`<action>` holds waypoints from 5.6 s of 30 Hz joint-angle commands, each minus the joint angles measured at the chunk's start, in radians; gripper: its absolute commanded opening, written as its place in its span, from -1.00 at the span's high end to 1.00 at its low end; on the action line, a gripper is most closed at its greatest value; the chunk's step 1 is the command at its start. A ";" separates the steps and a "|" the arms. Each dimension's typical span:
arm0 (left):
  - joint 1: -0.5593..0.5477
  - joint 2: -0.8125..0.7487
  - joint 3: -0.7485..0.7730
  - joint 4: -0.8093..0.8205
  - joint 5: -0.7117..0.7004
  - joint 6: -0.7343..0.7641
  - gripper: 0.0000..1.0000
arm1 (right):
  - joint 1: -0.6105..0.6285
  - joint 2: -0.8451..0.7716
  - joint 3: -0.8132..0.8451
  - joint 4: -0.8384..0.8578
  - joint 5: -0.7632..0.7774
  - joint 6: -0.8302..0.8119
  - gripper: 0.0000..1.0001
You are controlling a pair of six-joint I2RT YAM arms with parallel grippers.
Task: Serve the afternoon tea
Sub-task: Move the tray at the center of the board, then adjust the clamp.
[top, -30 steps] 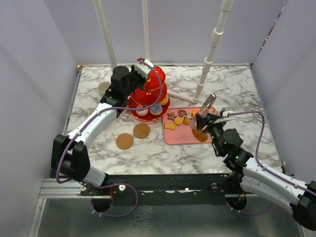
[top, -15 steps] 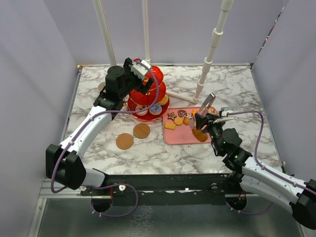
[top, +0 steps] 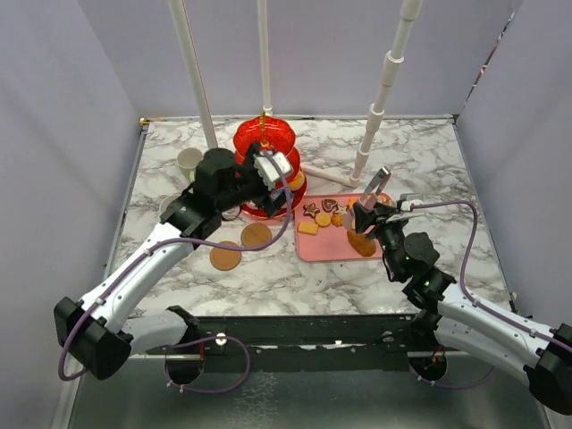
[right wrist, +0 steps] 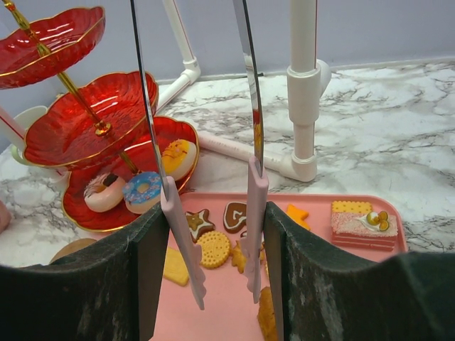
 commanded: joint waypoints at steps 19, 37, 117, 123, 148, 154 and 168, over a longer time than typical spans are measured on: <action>-0.290 0.531 -0.054 -0.073 -0.203 -0.100 -0.44 | 0.002 -0.114 0.001 -0.004 0.081 -0.087 -0.08; -0.364 0.675 -0.061 -0.041 -0.176 -0.027 -0.26 | 0.002 -0.196 -0.010 -0.053 0.139 -0.086 -0.09; -0.269 0.095 0.189 0.054 -0.070 0.007 -0.90 | -0.002 0.115 0.345 -0.115 -0.768 0.054 -0.24; -0.203 0.066 0.232 0.005 -0.118 -0.079 -0.98 | -0.009 0.084 0.340 -0.100 -0.702 0.043 -0.24; -0.208 0.019 0.220 -0.476 0.203 0.328 -0.98 | -0.017 0.108 0.415 -0.076 -0.690 0.060 -0.25; -0.301 -0.002 0.119 -0.230 -0.029 0.218 -0.98 | -0.017 0.159 0.417 -0.018 -0.637 0.086 -0.23; -0.343 0.031 0.065 -0.052 -0.356 0.177 -0.47 | -0.017 0.188 0.391 0.070 -0.603 0.118 -0.24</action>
